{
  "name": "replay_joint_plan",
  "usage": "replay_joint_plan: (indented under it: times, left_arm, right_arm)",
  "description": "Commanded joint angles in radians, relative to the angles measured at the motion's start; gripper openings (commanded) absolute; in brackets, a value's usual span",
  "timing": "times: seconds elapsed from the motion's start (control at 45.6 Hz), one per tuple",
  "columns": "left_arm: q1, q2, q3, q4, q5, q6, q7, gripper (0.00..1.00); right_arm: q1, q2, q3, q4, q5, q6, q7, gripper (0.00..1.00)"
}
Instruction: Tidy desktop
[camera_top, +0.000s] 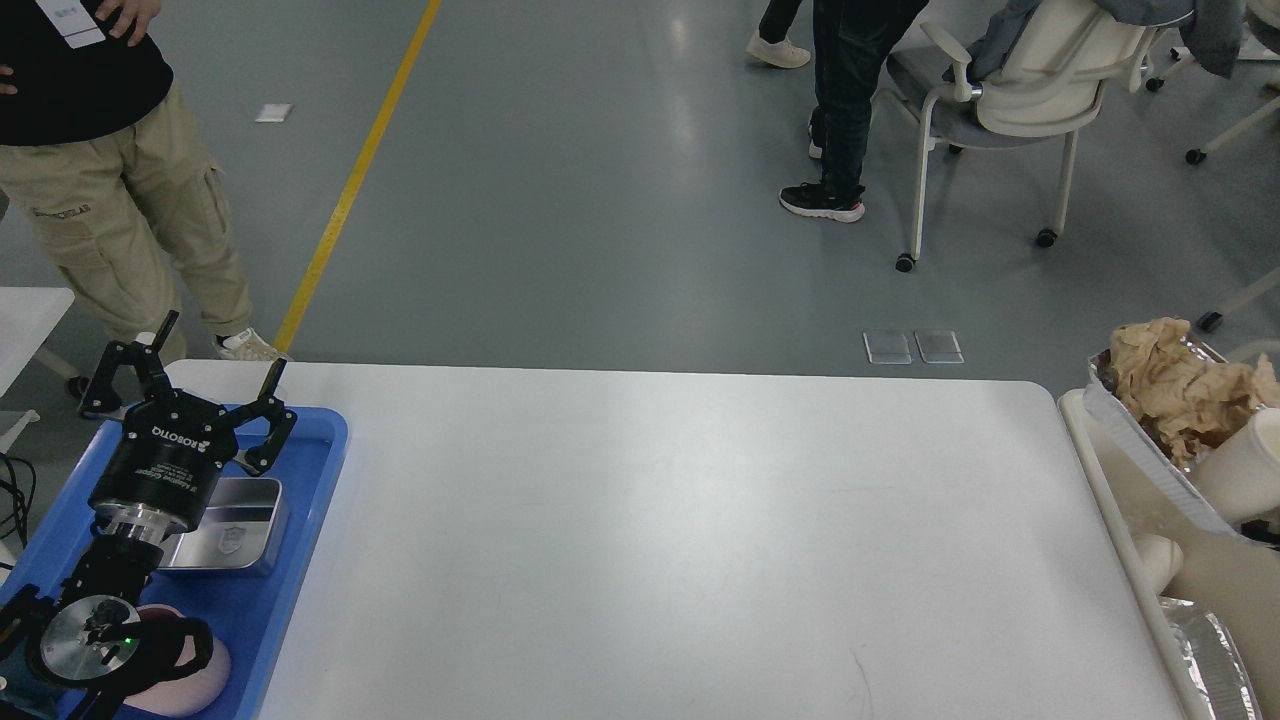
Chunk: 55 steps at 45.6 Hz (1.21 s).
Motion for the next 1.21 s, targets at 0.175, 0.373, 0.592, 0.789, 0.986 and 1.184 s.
replay_joint_plan:
  times: [0.175,0.373,0.592,0.789,0.986,1.184]
  left_arm:
    - [0.002,-0.007,0.002,-0.001,0.0,-0.002,-0.002,0.98]
    - [0.021,-0.007,0.002,-0.003,0.002,-0.009,-0.002,0.98]
    - [0.025,-0.007,0.002,-0.003,0.002,-0.012,-0.003,0.98]
    - [0.024,-0.004,0.002,-0.001,0.002,-0.01,-0.005,0.98]
    - [0.024,0.002,-0.001,-0.001,0.003,-0.015,-0.006,0.98]
    - [0.027,0.002,-0.001,-0.001,0.003,-0.018,-0.008,0.98]
  right_arm:
    - [-0.102,0.125,0.001,-0.231,0.109,0.0,-0.006,0.0]
    - [-0.138,0.227,0.004,-0.44,0.152,0.0,-0.003,0.12]
    - [-0.149,0.329,0.027,-0.616,0.175,0.004,0.001,1.0]
    - [-0.146,0.346,0.019,-0.627,0.158,0.011,-0.003,1.0]
    - [-0.052,0.398,0.02,-0.629,0.158,0.001,0.001,1.0]
    - [0.095,0.52,0.02,-0.626,0.156,0.003,0.001,1.0]
